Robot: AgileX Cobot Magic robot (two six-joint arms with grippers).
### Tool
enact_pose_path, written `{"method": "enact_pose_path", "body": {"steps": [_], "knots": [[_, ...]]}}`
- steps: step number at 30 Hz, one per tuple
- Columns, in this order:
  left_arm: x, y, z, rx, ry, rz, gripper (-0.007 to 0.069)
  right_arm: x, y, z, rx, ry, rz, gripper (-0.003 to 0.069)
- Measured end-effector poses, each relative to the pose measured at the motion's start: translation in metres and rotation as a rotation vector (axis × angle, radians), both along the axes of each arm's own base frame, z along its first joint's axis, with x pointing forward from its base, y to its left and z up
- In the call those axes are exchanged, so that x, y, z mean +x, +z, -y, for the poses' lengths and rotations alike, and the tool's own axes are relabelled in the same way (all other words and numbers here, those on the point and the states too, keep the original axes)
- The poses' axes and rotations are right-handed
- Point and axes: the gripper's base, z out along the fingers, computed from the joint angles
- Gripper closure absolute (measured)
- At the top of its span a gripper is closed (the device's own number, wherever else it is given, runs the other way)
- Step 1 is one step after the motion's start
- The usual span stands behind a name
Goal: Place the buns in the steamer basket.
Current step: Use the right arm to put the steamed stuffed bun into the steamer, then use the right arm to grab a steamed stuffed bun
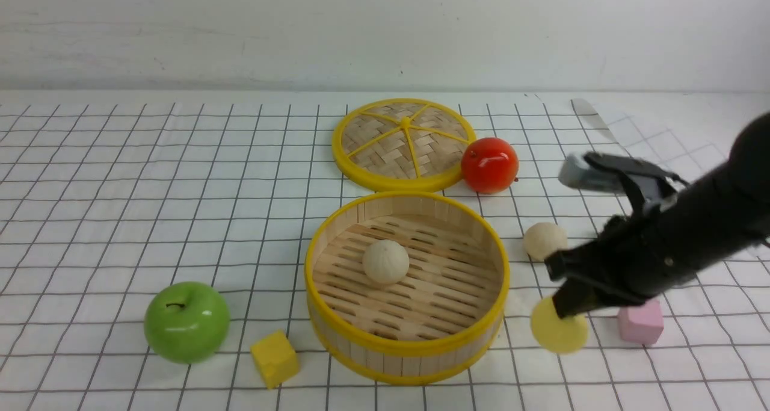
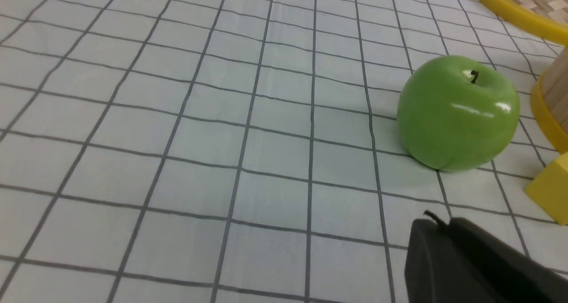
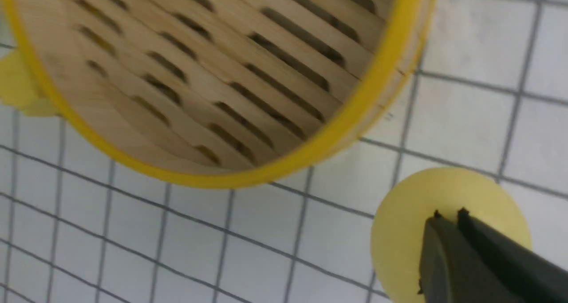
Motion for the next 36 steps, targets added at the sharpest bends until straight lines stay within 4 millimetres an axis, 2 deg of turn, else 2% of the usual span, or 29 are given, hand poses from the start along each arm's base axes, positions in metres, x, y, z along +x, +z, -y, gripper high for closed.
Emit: {"method": "enact_pose_path", "body": {"steps": [1, 4, 6, 8, 11, 12, 13, 15, 18, 22, 25, 26, 27, 29, 31, 33, 36], "knots": [[0.000, 0.000, 0.000, 0.000, 0.000, 0.000, 0.0592, 0.003, 0.012, -0.008, 0.014, 0.023, 0.033, 0.0669], [0.000, 0.000, 0.000, 0.000, 0.000, 0.000, 0.0588, 0.008, 0.029, -0.030, 0.048, 0.073, 0.084, 0.0669], [0.000, 0.000, 0.000, 0.000, 0.000, 0.000, 0.0587, 0.012, 0.031, -0.040, 0.059, 0.093, 0.094, 0.0669], [0.000, 0.000, 0.000, 0.000, 0.000, 0.000, 0.0586, 0.020, 0.021, -0.062, 0.064, 0.121, 0.097, 0.0669], [0.000, 0.000, 0.000, 0.000, 0.000, 0.000, 0.0585, 0.027, 0.005, -0.074, 0.055, 0.124, 0.098, 0.0669], [0.000, 0.000, 0.000, 0.000, 0.000, 0.000, 0.0585, 0.034, -0.010, -0.082, 0.041, 0.123, 0.099, 0.0666], [0.000, 0.000, 0.000, 0.000, 0.000, 0.000, 0.0585, 0.034, -0.014, -0.084, 0.036, 0.125, 0.092, 0.0665], [0.000, 0.000, 0.000, 0.000, 0.000, 0.000, 0.0585, 0.041, -0.036, -0.090, 0.011, 0.122, 0.076, 0.0648], [0.000, 0.000, 0.000, 0.000, 0.000, 0.000, 0.0585, 0.045, -0.047, -0.092, 0.001, 0.114, 0.067, 0.0608], [0.000, 0.000, 0.000, 0.000, 0.000, 0.000, 0.0581, 0.045, -0.042, -0.092, 0.007, 0.108, 0.088, 0.0492], [0.000, 0.000, 0.000, 0.000, 0.000, 0.000, 0.0578, 0.043, -0.025, -0.086, 0.023, 0.100, 0.123, 0.0378], [0.000, 0.000, 0.000, 0.000, 0.000, 0.000, 0.0578, 0.043, -0.023, -0.085, 0.025, 0.098, 0.127, 0.0378], [0.000, 0.000, 0.000, 0.000, 0.000, 0.000, 0.0578, 0.044, -0.011, -0.077, 0.025, 0.089, 0.158, 0.0323], [0.000, 0.000, 0.000, 0.000, 0.000, 0.000, 0.0578, 0.049, 0.009, -0.058, 0.016, 0.061, 0.209, 0.0266], [0.000, 0.000, 0.000, 0.000, 0.000, 0.000, 0.0578, 0.053, 0.018, -0.045, -0.008, 0.052, 0.230, 0.0246], [0.000, 0.000, 0.000, 0.000, 0.000, 0.000, 0.0578, 0.063, 0.028, -0.024, -0.079, 0.052, 0.245, 0.0229], [0.000, 0.000, 0.000, 0.000, 0.000, 0.000, 0.0578, 0.073, 0.028, -0.009, -0.188, 0.082, 0.228, 0.0223]]}}
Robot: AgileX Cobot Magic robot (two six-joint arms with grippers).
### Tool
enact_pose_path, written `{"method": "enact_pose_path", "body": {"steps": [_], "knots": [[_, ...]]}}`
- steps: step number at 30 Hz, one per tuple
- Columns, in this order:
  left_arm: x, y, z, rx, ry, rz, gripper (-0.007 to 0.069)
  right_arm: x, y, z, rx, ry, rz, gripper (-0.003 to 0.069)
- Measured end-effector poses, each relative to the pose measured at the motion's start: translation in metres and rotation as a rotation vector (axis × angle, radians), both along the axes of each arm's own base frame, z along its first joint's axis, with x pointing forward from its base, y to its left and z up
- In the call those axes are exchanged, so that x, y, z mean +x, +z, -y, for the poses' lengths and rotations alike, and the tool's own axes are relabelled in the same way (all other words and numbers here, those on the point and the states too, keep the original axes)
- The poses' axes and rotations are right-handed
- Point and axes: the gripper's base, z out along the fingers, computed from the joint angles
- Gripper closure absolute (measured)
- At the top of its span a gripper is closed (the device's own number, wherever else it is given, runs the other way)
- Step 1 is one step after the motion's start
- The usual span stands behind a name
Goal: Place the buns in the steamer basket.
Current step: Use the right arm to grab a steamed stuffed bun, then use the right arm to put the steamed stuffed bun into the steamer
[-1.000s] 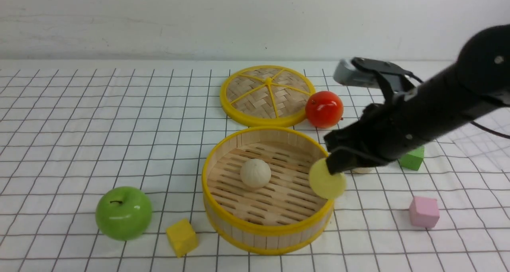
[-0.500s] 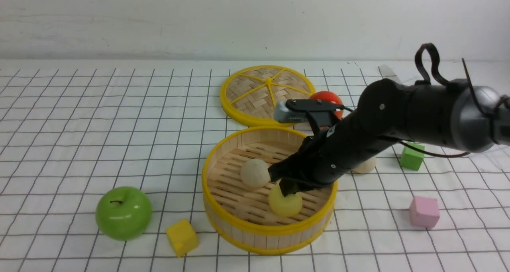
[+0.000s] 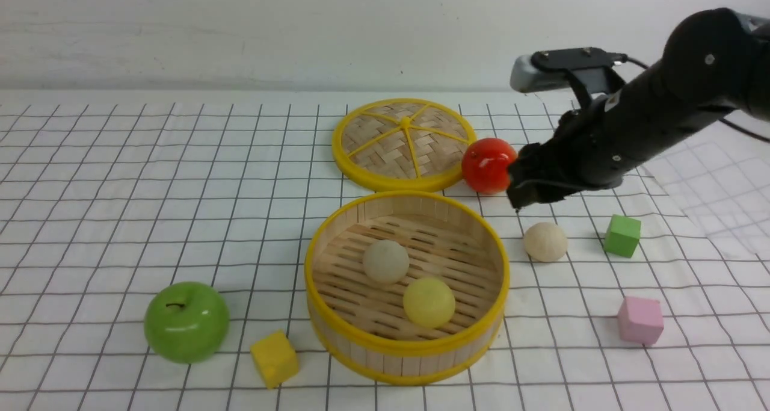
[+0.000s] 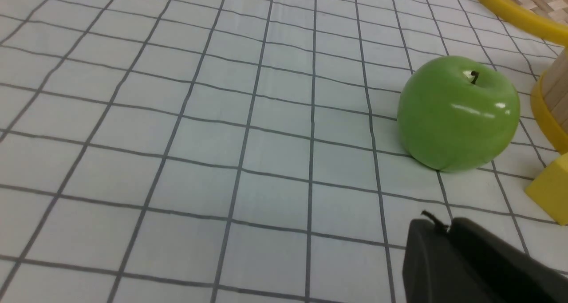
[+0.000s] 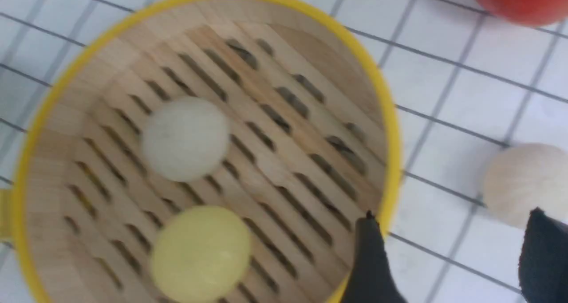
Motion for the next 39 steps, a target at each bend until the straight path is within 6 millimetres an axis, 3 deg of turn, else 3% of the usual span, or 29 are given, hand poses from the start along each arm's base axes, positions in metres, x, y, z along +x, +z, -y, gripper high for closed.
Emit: {"method": "enact_pose_path", "body": {"steps": [6, 12, 22, 28, 32, 36, 39], "knots": [[0.000, 0.000, 0.000, 0.000, 0.000, 0.000, 0.0578, 0.024, -0.028, 0.007, -0.175, -0.038, -0.048, 0.0223], [0.000, 0.000, 0.000, 0.000, 0.000, 0.000, 0.0578, 0.040, -0.058, 0.010, -0.239, -0.083, -0.052, 0.0280], [0.000, 0.000, 0.000, 0.000, 0.000, 0.000, 0.0576, 0.059, -0.106, 0.012, -0.221, -0.130, -0.076, 0.0507], [0.000, 0.000, 0.000, 0.000, 0.000, 0.000, 0.0570, 0.060, -0.102, 0.015, -0.205, -0.153, -0.085, 0.0640], [0.000, 0.000, 0.000, 0.000, 0.000, 0.000, 0.0568, 0.057, -0.088, 0.014, -0.167, -0.170, -0.082, 0.0659], [0.000, 0.000, 0.000, 0.000, 0.000, 0.000, 0.0568, 0.051, -0.057, 0.009, -0.080, -0.188, -0.061, 0.0659], [0.000, 0.000, 0.000, 0.000, 0.000, 0.000, 0.0566, 0.039, -0.030, -0.009, -0.008, -0.132, -0.017, 0.0659]]}}
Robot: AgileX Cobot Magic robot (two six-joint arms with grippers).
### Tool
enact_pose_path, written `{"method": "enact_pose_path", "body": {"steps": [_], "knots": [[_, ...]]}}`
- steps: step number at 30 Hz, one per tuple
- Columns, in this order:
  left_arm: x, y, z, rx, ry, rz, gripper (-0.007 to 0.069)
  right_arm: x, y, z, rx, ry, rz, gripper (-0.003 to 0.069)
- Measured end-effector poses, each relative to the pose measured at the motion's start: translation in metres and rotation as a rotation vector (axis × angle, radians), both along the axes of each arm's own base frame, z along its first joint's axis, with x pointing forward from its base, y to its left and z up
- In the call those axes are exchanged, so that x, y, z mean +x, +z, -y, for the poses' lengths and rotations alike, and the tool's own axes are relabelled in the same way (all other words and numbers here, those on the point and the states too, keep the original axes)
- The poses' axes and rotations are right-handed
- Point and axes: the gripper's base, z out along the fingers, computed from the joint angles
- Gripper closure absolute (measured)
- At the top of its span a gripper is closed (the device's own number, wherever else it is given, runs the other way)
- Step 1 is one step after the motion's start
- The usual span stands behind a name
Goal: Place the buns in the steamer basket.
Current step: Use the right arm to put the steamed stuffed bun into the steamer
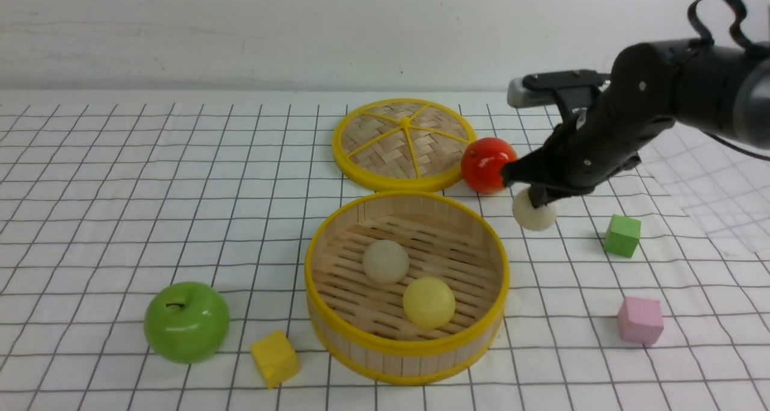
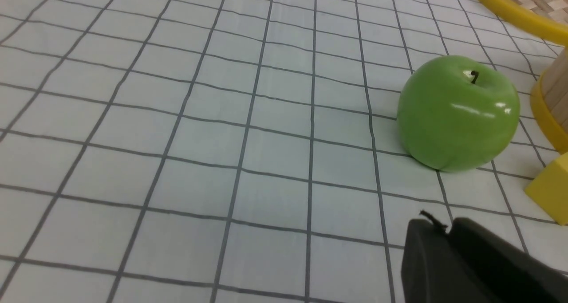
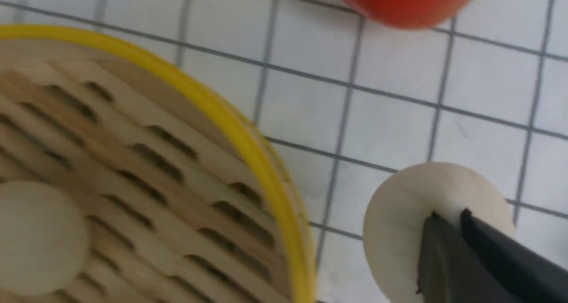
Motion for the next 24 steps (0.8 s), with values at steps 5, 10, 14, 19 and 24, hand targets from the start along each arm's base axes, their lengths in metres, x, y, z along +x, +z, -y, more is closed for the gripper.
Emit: {"method": "enact_pose_path", "body": {"steps": [5, 10, 14, 19, 24], "knots": [[0.000, 0.000, 0.000, 0.000, 0.000, 0.000, 0.0559, -0.013, -0.006, -0.041, 0.029, 0.117, -0.015, 0.0659], [0.000, 0.000, 0.000, 0.000, 0.000, 0.000, 0.0553, -0.013, -0.038, -0.063, 0.016, 0.157, -0.070, 0.0657], [0.000, 0.000, 0.000, 0.000, 0.000, 0.000, 0.0551, -0.009, -0.061, -0.070, 0.017, 0.142, -0.106, 0.0608], [0.000, 0.000, 0.000, 0.000, 0.000, 0.000, 0.0547, -0.008, -0.061, -0.071, 0.027, 0.129, -0.106, 0.0482], [0.000, 0.000, 0.000, 0.000, 0.000, 0.000, 0.0543, -0.007, -0.059, -0.072, 0.048, 0.118, -0.101, 0.0325]]}}
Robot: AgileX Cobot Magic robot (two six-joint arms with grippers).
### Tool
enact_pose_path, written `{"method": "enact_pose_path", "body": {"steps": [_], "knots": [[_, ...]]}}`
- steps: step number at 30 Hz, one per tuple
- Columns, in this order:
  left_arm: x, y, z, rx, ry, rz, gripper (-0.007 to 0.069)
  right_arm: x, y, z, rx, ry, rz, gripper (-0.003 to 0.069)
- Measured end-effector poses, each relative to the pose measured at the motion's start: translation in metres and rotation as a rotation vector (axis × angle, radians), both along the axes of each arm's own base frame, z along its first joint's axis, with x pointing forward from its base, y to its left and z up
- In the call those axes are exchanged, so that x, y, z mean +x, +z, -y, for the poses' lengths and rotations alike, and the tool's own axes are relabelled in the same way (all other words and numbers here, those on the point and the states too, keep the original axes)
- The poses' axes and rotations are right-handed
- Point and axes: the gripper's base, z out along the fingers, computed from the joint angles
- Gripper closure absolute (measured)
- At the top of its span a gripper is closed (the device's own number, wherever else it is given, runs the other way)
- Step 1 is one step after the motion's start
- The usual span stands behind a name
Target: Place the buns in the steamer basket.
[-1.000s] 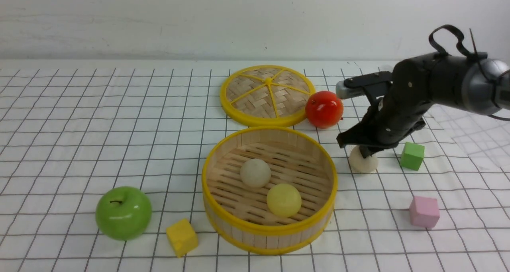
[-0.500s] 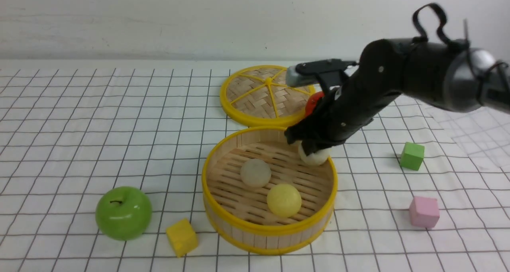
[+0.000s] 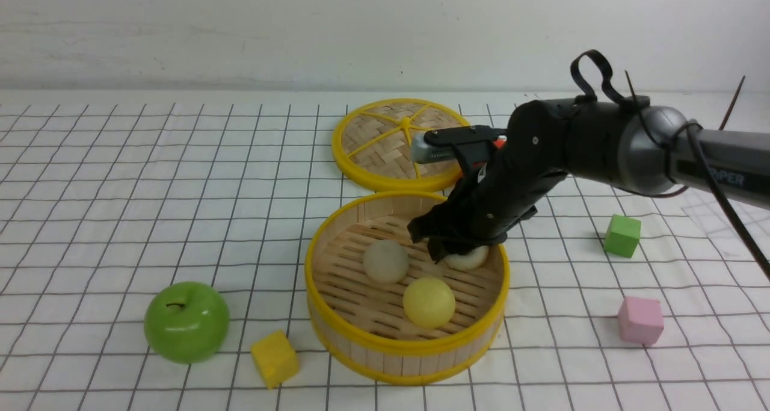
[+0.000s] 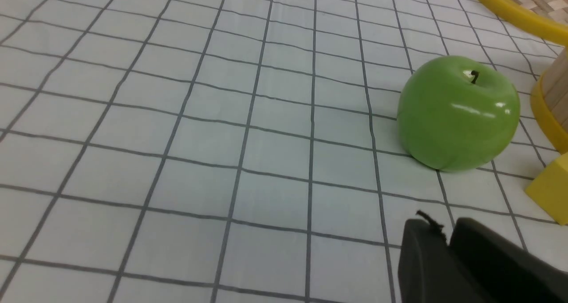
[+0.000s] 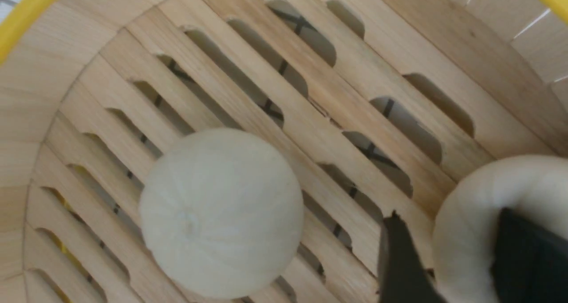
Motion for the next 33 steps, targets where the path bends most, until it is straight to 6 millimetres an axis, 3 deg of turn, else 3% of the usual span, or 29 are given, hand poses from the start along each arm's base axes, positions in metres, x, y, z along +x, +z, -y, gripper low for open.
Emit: {"method": "enact_pose_path", "body": {"steps": [5, 19, 27, 28, 31, 33], "knots": [[0.000, 0.000, 0.000, 0.000, 0.000, 0.000, 0.0543, -0.001, 0.008, -0.001, 0.031, -0.011, 0.003, 0.0258], [0.000, 0.000, 0.000, 0.000, 0.000, 0.000, 0.0543, -0.015, 0.061, 0.006, 0.064, 0.003, 0.092, 0.0253], [0.000, 0.000, 0.000, 0.000, 0.000, 0.000, 0.0537, -0.044, 0.117, 0.029, -0.062, 0.057, 0.163, 0.0265], [0.000, 0.000, 0.000, 0.000, 0.000, 0.000, 0.0535, -0.055, 0.134, 0.039, -0.103, 0.040, 0.176, 0.0291], [0.000, 0.000, 0.000, 0.000, 0.000, 0.000, 0.0533, -0.074, 0.159, 0.056, -0.160, -0.017, 0.180, 0.0372], [0.000, 0.000, 0.000, 0.000, 0.000, 0.000, 0.0533, -0.097, 0.184, 0.074, -0.193, -0.091, 0.210, 0.0510]]}}
